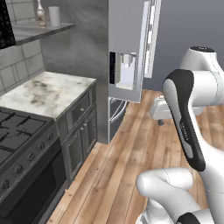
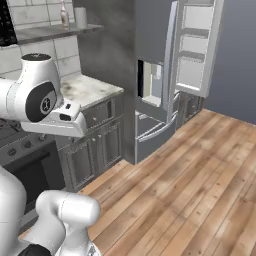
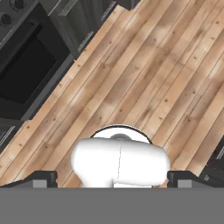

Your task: There is a bowl on the dining counter. Grab a lemon wedge from the fridge and place it in the bowl. Then get the liquor bottle and glass cup from the cabinet and place them next to the bowl.

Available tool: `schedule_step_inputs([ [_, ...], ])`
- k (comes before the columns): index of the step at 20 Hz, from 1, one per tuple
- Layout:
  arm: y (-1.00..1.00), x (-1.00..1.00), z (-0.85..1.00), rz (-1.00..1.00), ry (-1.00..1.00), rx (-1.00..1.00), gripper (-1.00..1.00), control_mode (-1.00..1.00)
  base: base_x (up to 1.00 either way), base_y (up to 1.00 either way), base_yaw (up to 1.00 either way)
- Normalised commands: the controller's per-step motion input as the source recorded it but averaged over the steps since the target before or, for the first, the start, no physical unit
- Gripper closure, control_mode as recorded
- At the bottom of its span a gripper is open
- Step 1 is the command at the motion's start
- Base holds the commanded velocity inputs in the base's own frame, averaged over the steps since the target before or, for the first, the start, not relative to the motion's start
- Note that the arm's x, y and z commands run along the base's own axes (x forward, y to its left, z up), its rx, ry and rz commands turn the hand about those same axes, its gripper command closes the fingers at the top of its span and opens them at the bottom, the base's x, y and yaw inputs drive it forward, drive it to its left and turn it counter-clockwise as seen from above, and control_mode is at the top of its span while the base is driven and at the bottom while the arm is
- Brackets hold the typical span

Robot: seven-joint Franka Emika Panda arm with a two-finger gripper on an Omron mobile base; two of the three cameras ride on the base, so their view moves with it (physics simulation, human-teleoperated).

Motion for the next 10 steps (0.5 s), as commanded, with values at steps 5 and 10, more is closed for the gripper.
schedule_step_inputs([
  [5,0.00,0.00,0.00,0.00,0.00,0.00,-1.00,1.00,0.95,-0.08,0.63],
  [10,0.00,0.00,0.00,0.00,0.00,0.00,-1.00,1.00,1.00,-0.31,0.29],
])
